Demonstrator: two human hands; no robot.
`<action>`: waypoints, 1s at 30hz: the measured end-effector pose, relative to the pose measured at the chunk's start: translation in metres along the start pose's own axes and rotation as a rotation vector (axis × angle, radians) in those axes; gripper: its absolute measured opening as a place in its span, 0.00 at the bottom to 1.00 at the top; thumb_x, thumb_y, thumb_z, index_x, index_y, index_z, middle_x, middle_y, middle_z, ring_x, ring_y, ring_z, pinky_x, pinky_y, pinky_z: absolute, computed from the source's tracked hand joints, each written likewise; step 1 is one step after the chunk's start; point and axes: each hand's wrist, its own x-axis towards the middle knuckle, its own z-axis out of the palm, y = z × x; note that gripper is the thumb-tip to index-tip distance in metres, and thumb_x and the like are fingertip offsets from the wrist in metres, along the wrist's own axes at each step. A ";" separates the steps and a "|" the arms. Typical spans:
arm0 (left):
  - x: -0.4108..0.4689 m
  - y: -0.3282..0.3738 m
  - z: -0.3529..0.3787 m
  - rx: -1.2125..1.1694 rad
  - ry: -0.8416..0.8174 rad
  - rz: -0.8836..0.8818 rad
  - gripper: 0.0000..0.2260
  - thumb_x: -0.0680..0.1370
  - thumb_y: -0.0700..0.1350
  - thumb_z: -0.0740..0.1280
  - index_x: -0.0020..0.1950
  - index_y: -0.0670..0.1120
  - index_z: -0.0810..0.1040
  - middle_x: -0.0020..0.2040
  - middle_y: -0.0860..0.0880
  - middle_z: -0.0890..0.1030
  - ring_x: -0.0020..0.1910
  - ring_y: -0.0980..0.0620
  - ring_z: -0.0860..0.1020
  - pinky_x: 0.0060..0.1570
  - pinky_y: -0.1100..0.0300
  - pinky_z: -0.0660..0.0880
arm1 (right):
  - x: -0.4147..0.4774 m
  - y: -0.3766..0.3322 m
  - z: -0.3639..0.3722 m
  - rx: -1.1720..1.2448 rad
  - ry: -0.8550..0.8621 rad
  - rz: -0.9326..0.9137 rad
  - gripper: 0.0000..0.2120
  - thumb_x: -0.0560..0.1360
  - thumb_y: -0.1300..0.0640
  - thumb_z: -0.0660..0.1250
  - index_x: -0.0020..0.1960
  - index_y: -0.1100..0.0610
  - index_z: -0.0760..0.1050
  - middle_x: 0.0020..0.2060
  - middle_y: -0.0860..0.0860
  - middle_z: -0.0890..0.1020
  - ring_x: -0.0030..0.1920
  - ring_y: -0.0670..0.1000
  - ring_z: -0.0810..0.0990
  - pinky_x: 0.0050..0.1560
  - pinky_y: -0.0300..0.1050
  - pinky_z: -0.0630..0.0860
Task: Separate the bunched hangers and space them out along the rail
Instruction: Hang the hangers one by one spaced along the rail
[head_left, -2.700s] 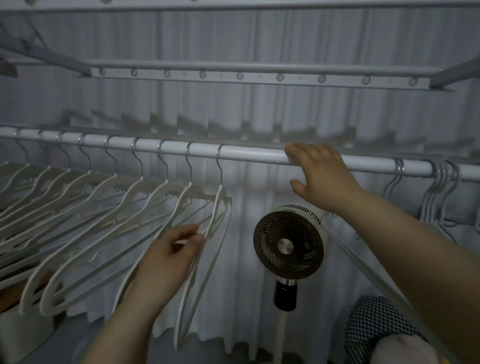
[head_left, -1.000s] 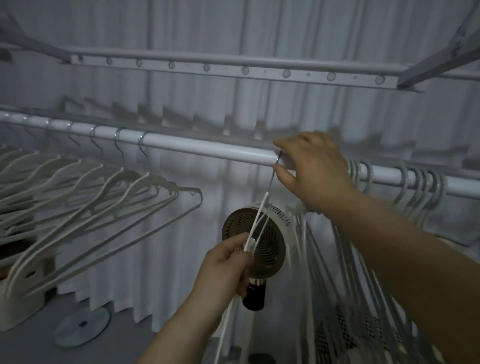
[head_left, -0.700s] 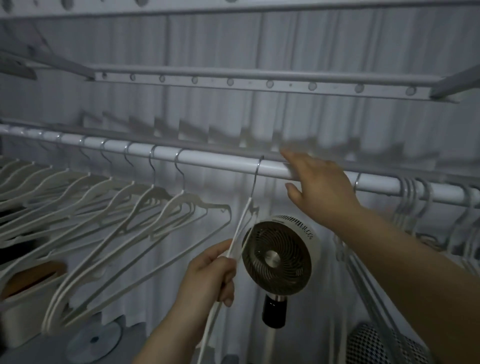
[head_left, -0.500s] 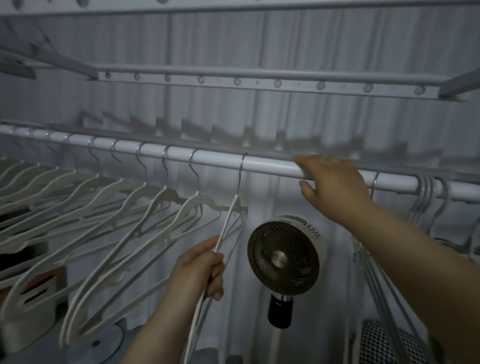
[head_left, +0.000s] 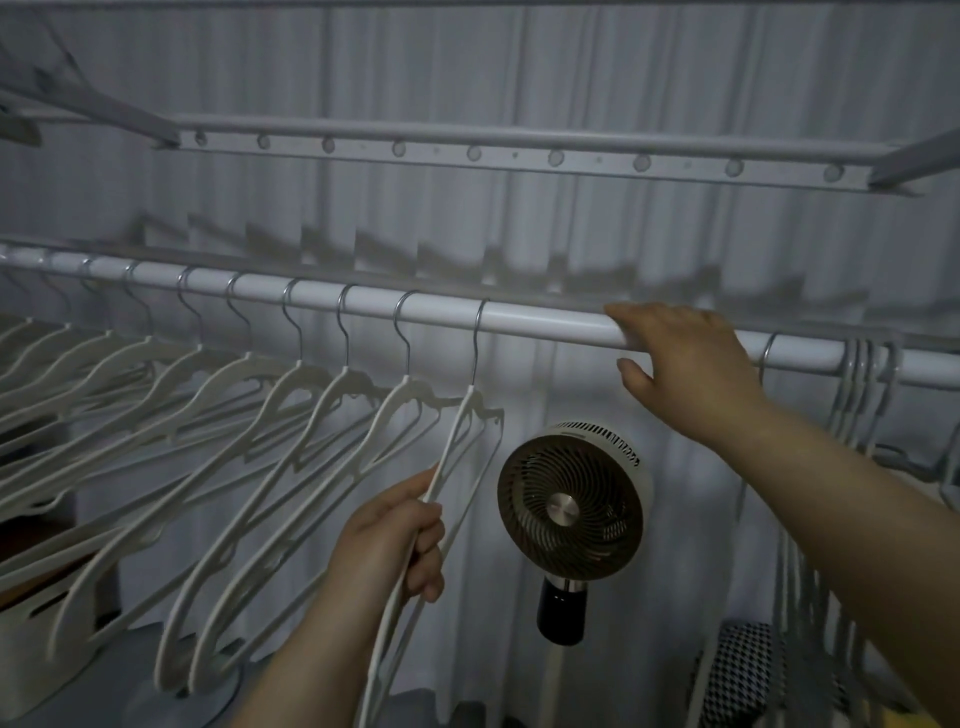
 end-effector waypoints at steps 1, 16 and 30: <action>0.000 0.000 -0.001 -0.002 0.009 -0.001 0.21 0.77 0.32 0.52 0.70 0.39 0.66 0.18 0.51 0.64 0.12 0.57 0.60 0.16 0.70 0.62 | 0.000 -0.001 0.000 -0.003 -0.001 0.006 0.22 0.69 0.63 0.70 0.62 0.62 0.74 0.52 0.62 0.81 0.51 0.65 0.78 0.56 0.58 0.70; -0.016 0.003 0.005 0.328 0.085 0.083 0.15 0.77 0.38 0.60 0.62 0.49 0.72 0.23 0.52 0.75 0.18 0.55 0.68 0.20 0.65 0.68 | -0.002 0.002 -0.009 0.009 -0.069 0.000 0.25 0.73 0.58 0.66 0.68 0.58 0.67 0.62 0.58 0.76 0.60 0.61 0.73 0.62 0.53 0.62; -0.065 0.010 0.049 0.812 0.358 0.574 0.10 0.76 0.44 0.64 0.55 0.55 0.77 0.45 0.64 0.74 0.51 0.56 0.74 0.50 0.64 0.66 | -0.017 0.050 -0.045 -0.016 -0.043 -0.030 0.29 0.69 0.49 0.53 0.68 0.57 0.67 0.64 0.56 0.74 0.66 0.57 0.67 0.68 0.48 0.51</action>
